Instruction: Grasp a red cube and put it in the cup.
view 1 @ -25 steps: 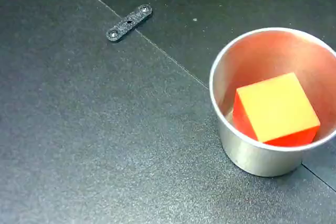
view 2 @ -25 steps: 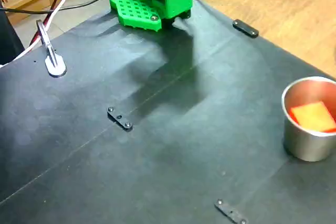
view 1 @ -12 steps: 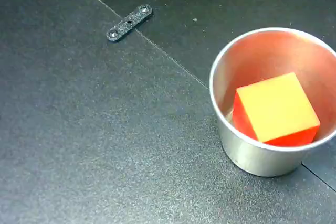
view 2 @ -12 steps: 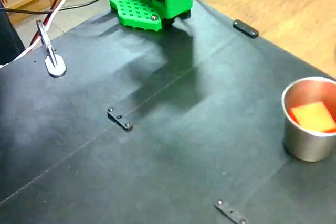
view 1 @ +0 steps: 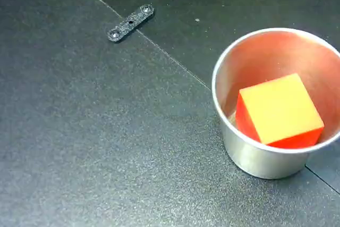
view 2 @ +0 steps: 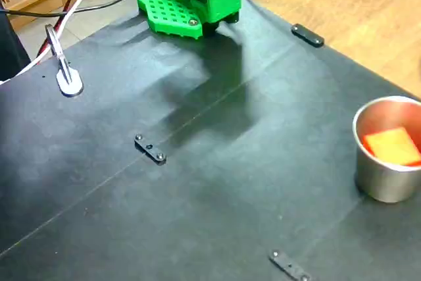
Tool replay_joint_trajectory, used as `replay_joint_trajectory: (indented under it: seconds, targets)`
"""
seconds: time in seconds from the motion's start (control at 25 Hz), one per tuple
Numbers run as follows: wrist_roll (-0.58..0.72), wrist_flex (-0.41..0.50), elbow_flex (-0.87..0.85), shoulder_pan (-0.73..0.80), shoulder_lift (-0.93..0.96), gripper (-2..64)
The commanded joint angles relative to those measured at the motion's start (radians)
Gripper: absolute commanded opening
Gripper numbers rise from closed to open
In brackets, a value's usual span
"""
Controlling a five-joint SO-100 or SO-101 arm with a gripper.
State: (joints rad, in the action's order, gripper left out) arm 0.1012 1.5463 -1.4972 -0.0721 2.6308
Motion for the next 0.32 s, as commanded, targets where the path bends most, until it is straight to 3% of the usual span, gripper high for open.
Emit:
replay_joint_trajectory:
  seconds: [0.0, 0.28]
  targets:
    - [0.005, 0.003, 0.0, 0.009, 0.002, 34.6]
    - [0.011, 0.003, -0.002, 0.011, 0.002, 34.6]
